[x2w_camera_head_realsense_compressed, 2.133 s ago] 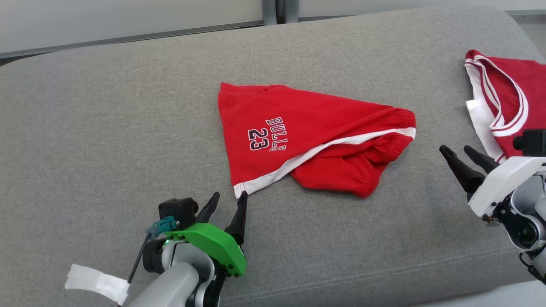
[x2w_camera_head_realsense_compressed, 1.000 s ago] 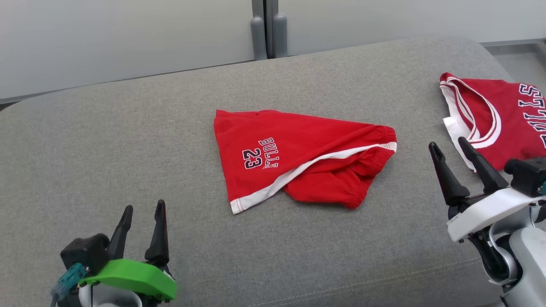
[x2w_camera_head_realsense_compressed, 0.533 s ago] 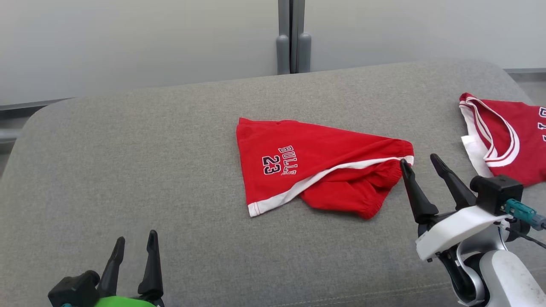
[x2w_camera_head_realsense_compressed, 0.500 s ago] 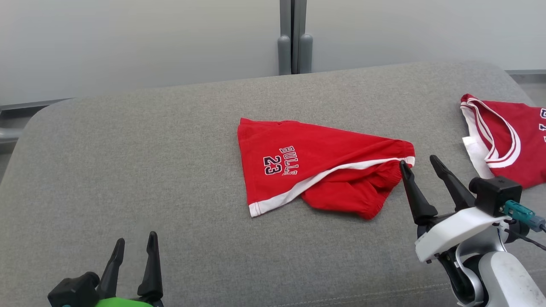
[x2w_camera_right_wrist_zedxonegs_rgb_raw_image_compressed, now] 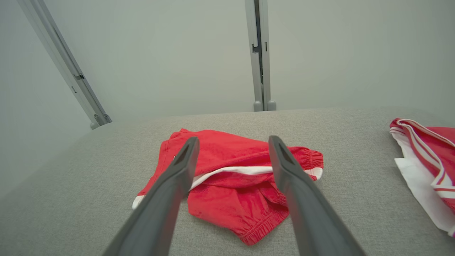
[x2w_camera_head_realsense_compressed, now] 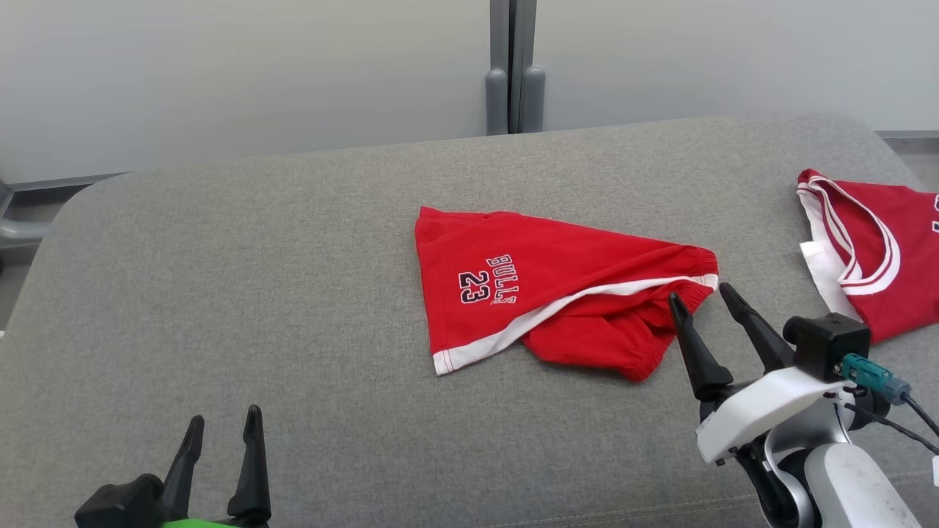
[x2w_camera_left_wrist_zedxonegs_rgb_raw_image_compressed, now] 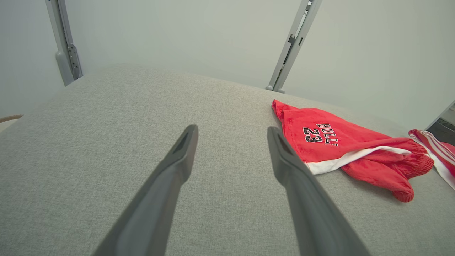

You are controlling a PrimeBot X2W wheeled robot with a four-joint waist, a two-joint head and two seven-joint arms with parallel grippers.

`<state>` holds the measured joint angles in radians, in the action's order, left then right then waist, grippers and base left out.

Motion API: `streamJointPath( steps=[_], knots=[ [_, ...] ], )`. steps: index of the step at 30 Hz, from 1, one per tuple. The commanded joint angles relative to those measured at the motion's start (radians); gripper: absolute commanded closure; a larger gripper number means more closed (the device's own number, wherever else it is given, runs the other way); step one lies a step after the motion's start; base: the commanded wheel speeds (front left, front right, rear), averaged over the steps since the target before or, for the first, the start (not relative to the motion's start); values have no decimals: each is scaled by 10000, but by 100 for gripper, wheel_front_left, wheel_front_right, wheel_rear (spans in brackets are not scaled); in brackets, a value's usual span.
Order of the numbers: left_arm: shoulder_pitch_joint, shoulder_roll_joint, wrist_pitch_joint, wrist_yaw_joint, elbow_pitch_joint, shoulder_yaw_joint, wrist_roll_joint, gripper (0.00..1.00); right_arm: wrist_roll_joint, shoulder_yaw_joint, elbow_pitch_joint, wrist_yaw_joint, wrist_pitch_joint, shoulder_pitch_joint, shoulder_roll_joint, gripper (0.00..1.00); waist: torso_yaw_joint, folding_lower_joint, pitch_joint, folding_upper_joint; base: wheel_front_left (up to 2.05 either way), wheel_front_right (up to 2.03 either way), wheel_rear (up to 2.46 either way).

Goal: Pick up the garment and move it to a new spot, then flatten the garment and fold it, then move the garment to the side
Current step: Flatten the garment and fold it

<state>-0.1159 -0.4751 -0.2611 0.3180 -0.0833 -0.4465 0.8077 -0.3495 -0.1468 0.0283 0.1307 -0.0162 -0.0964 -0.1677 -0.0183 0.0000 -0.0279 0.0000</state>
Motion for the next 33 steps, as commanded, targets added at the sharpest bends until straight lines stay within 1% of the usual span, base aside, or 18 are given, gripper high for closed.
streamJointPath(
  steps=[1, 7, 12, 18, 22, 26, 31, 33],
  knots=[
    [-148, -59, 16, 73, -13, 26, -37, 0, 41, -14, 33, -1, -11, 23, 23, 0, -1, 0, 3, 0, 0, 0, 0],
    [-14, -95, 193, -1, 77, -137, -61, 0, 27, -20, 20, -1, -64, 11, 48, 0, -20, 0, 45, 0, 0, 0, 0],
    [731, 121, 835, -330, 556, -699, -128, 0, -9, -31, 47, -1, -96, -65, 10, 0, -124, 0, 158, 0, 0, 0, 0],
    [1981, 696, 1679, -1001, 1864, -1465, -73, 0, -42, -108, 51, -1, -95, -212, -22, 0, -463, 0, 481, 0, 0, 0, 0],
    [2840, 1188, 1999, -1461, 2937, -1849, -72, 0, -38, -85, 30, -1, -13, -380, 12, 0, -748, 0, 871, 0, 0, 0, 0],
    [3586, 1725, 2166, -1901, 4041, -2088, 14, 0, -51, -117, 42, -1, 57, -595, 19, 0, -1090, 0, 1267, 0, 0, 0, 0],
    [4377, 2165, 2170, -2310, 5347, -2319, -118, 0, -74, -172, 92, -1, 177, -879, -31, 0, -1501, 0, 1680, 0, 0, 0, 0],
    [4499, 2246, 2157, -2389, 5608, -2341, -114, 0, -78, -189, 104, -1, 200, -934, -32, 0, -1581, 0, 1745, 0, 0, 0, 0]
  ],
)
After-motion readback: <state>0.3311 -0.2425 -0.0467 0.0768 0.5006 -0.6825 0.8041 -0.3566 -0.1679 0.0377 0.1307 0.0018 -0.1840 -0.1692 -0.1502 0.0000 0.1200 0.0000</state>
